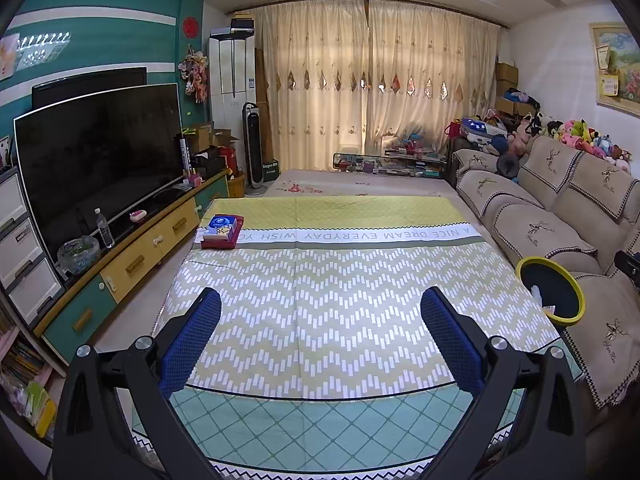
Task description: Collect trash
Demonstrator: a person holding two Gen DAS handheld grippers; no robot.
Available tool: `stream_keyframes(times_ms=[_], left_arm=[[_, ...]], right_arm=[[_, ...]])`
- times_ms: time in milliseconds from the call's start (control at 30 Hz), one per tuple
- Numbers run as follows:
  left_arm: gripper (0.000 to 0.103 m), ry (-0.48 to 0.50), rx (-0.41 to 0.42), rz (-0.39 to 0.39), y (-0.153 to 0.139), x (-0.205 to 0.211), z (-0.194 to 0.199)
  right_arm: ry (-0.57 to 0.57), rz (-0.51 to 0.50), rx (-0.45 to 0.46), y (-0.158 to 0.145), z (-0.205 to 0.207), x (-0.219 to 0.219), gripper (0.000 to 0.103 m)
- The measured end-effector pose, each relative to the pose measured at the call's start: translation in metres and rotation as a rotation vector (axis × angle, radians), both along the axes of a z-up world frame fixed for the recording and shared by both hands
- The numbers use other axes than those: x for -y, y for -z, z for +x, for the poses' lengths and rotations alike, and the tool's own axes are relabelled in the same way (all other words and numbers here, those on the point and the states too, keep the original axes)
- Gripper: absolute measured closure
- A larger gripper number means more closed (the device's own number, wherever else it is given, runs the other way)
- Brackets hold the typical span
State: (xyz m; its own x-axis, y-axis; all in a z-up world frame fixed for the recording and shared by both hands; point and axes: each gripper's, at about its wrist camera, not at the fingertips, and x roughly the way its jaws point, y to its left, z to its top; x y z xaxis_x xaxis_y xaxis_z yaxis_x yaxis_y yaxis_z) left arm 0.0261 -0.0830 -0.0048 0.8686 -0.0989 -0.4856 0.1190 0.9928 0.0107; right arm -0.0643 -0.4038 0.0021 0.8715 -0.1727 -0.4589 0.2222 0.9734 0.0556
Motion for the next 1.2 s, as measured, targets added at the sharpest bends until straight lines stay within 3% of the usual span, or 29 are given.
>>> stream_keyframes(times_ms=[1200], left_arm=[[0.005, 0.006, -0.017, 0.011, 0.008, 0.0, 0.009]], right_arm=[[-0.005, 0.015, -0.026, 0.013, 0.008, -0.006, 0.007]])
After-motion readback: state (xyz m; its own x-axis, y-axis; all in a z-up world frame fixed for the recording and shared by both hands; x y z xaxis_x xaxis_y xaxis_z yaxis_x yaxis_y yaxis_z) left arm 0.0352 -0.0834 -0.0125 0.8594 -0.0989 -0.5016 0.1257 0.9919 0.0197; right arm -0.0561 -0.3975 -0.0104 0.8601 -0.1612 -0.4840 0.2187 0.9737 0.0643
